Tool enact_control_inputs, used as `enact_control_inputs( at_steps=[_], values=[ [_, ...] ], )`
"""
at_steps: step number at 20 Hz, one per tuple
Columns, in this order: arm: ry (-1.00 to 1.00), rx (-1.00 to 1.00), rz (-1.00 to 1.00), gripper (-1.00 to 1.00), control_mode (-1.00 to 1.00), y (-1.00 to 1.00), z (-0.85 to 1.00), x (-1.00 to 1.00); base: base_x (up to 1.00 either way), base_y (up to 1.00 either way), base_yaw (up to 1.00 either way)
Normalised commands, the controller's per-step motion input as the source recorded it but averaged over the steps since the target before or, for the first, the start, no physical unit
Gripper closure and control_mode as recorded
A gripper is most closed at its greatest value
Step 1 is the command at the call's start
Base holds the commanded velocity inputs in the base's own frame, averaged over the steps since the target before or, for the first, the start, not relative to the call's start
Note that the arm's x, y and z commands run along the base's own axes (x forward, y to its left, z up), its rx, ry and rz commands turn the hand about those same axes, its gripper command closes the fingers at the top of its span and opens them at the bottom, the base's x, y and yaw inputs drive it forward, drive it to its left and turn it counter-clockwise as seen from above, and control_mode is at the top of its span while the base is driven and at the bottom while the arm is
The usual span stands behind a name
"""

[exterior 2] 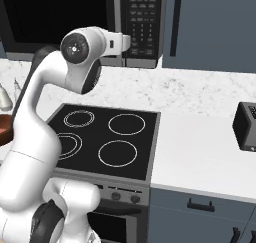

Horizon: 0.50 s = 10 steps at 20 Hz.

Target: Open the microwave, place the bowl with waffle inside the microwave, then close the microwave door and turn it on.

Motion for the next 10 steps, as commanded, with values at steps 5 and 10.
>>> enact_control_inputs(
  at_steps=[5, 10],
  values=[
    [0.0, 0.0, 0.04, -1.0, -1.0, -0.14, 0.0, 0.33, 0.0, 0.0, 0.0],
    [0.0, 0.0, 0.08, -1.0, -1.0, -0.31, 0.0, 0.37, 0.0, 0.0, 0.0]
  ],
)
